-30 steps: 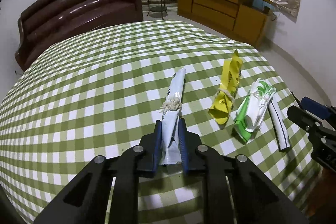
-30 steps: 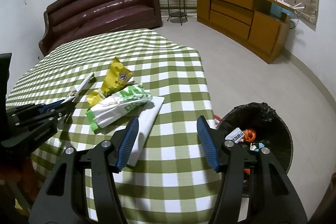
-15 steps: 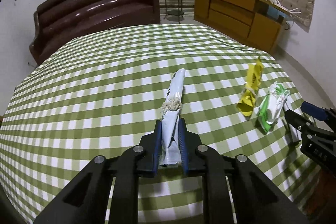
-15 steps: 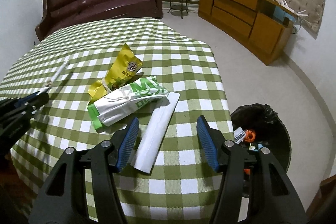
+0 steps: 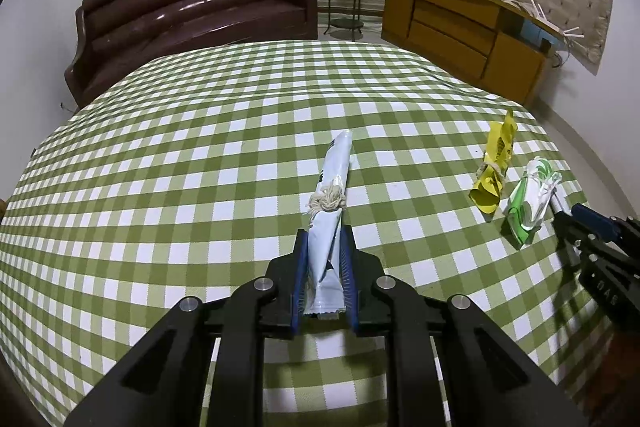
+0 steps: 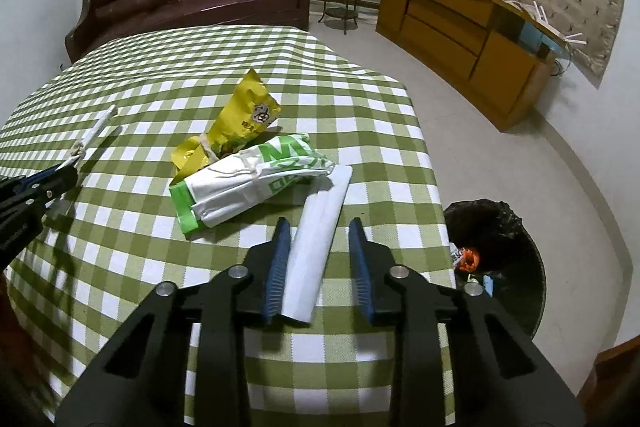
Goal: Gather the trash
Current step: 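Grasp the white rolled wrapper with the left tool while the right tool grasps the white paper strip, then carry the white wrapper and white strip with both tools over the bin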
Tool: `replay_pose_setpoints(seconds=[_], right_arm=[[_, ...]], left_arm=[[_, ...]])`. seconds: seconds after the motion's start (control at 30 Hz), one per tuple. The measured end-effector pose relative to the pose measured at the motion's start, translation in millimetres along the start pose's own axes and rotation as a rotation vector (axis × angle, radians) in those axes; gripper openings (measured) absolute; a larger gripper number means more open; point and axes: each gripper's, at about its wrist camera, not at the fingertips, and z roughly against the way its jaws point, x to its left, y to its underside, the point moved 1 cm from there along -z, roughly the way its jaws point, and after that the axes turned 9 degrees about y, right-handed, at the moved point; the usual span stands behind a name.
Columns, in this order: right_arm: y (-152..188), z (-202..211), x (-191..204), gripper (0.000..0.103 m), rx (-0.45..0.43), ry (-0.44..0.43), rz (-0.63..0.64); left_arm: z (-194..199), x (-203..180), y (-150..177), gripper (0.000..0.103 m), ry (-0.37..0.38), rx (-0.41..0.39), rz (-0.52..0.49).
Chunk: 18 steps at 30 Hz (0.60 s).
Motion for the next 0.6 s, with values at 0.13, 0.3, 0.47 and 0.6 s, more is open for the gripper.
replay_pose_setpoints(seconds=[0.13, 0.3, 0.47, 0.6], right_arm=[[-1, -2, -10, 0.018, 0.002, -0.018, -0.026], [-5, -4, -18, 0.017, 0.000, -0.040, -0.048], [-5, -2, -26, 0.017, -0.011, -0.062, -0.072], [-1, 1, -32, 0.017, -0.021, -0.083, -0.088]], left_arm=[[0, 5, 1, 0.017, -0.014, 0.001, 0.010], [0, 5, 0, 0.017, -0.032, -0.007, 0.019], [-2, 4, 0, 0.017, -0.061, -0.003, 0.018], [-2, -2, -1, 0.017, -0.086, -0.007, 0.007]])
